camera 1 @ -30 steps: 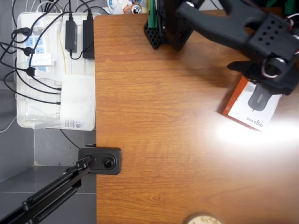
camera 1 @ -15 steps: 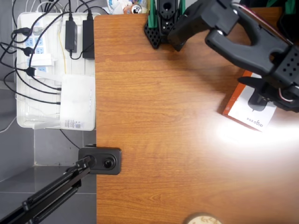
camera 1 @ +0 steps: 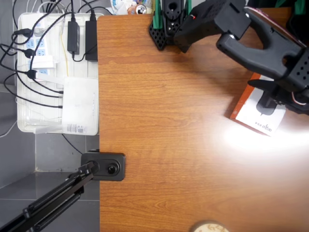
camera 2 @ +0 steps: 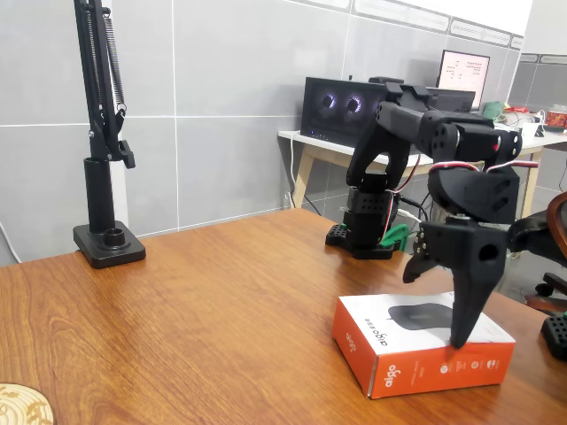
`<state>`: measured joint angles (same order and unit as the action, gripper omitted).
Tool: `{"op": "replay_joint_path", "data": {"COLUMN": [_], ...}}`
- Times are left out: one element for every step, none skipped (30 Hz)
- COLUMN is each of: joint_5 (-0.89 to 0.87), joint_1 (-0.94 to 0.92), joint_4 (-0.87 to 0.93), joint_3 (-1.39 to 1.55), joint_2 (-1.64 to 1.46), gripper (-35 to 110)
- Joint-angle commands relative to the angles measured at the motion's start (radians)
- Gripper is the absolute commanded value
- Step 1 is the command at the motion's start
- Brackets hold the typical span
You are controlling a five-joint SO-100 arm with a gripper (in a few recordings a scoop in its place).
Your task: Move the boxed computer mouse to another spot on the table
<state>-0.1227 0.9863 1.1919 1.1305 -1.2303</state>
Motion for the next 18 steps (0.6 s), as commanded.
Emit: {"op": "replay_joint_path", "data": {"joint_5": [0.032, 0.034, 0.034, 0.034, 0.034, 0.034, 0.034, 0.034, 0.034, 0.034, 0.034, 0.034, 0.034, 0.034, 0.034, 0.035, 0.035, 0.035], "joint_1": [0.009, 0.011, 0.012, 0.014, 0.015, 0.017, 0.018, 0.018, 0.018, 0.018, 0.017, 0.014, 0.011, 0.006, 0.002, -0.005, -0.012, -0.021], "joint_4": [-0.031, -0.046, -0.064, -0.086, -0.109, -0.126, -0.143, -0.163, -0.186, -0.202, -0.21, -0.21, -0.198, -0.179, -0.16, -0.133, -0.092, -0.058], "joint_3": [-0.018, -0.006, 0.011, 0.031, 0.054, 0.078, 0.104, 0.135, 0.167, 0.195, 0.215, 0.225, 0.229, 0.227, 0.219, 0.202, 0.175, 0.149], "joint_2": [-0.006, -0.003, -0.002, 0.002, 0.005, 0.005, 0.006, 0.006, 0.006, 0.009, 0.012, 0.015, 0.015, 0.015, 0.012, 0.011, 0.009, 0.009], "gripper": [77, 78, 79, 81, 83, 84, 83, 83, 83, 82, 81, 79, 75, 70, 63, 55, 45, 37]}}
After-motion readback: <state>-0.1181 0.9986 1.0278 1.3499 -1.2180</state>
